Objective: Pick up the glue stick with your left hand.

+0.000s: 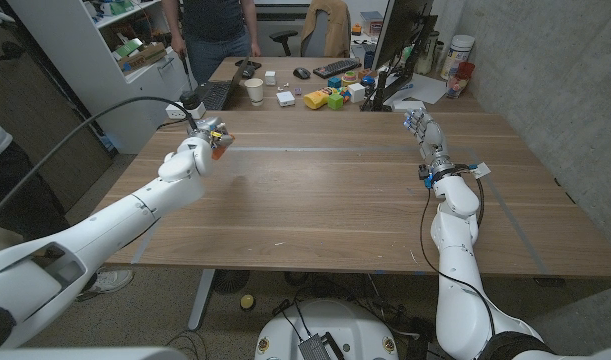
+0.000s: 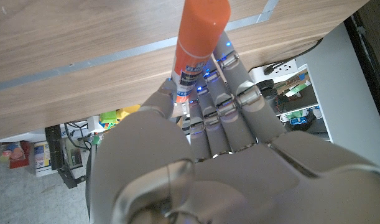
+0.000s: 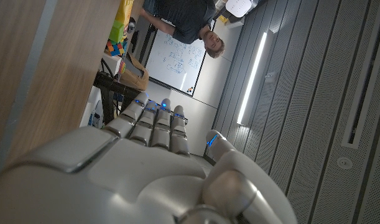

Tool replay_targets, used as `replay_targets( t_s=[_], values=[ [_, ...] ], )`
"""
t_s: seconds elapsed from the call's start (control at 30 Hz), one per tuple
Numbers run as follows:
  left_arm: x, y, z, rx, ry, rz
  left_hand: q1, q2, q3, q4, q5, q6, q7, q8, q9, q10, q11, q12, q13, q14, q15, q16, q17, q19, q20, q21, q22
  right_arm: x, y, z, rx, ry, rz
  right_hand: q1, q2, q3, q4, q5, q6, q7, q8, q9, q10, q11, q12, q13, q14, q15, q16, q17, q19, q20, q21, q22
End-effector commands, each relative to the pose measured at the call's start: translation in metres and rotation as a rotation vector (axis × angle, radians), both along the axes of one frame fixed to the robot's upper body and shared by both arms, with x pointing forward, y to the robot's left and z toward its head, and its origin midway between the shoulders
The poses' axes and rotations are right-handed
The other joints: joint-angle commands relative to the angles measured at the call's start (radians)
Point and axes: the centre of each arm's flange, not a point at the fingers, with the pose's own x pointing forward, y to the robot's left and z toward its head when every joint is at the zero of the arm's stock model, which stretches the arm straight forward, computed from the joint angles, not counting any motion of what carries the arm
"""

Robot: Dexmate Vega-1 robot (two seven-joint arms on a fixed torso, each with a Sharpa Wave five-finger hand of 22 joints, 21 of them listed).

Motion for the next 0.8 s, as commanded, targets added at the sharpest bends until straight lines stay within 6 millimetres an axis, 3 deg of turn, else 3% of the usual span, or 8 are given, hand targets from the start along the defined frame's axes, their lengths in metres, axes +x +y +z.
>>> replay_targets(
  t_s=[0.03, 0.8],
  values=[
    [-0.021, 0.0, 0.018, -0.004, -0.101, 0.024, 0.064, 0.065, 0.096, 0.01, 0.003, 0.076, -0.001, -0.004, 0.003, 0.096, -0.101, -0.006, 0.002, 0.09, -0.094, -0.002, 0.001, 0.001, -0.005, 0.005, 0.003, 0.001, 0.001, 0.001, -0.003, -0.008, 0.002, -0.001, 0.037, 0.003, -0.003, 0.007, 0.011, -0.001, 0.0, 0.003, 0.007, 0.0, 0.002, 0.001, 0.009, -0.001, -0.001, 0.001, 0.012, -0.033, -0.008, 0.005],
    [-0.052, -0.013, 0.048, 0.026, -0.321, 0.044, 0.056, 0.066, 0.103, 0.019, 0.0, 0.082, -0.017, -0.013, 0.003, 0.099, -0.113, -0.023, 0.003, 0.087, -0.096, -0.015, 0.003, -0.013, -0.008, 0.006, 0.004, 0.005, 0.0, 0.003, -0.002, -0.011, 0.006, 0.0, 0.037, 0.004, -0.003, 0.007, 0.014, -0.001, 0.0, 0.003, 0.009, -0.001, 0.001, 0.001, 0.011, 0.0, -0.003, 0.001, 0.015, -0.034, -0.018, 0.005]
  ],
)
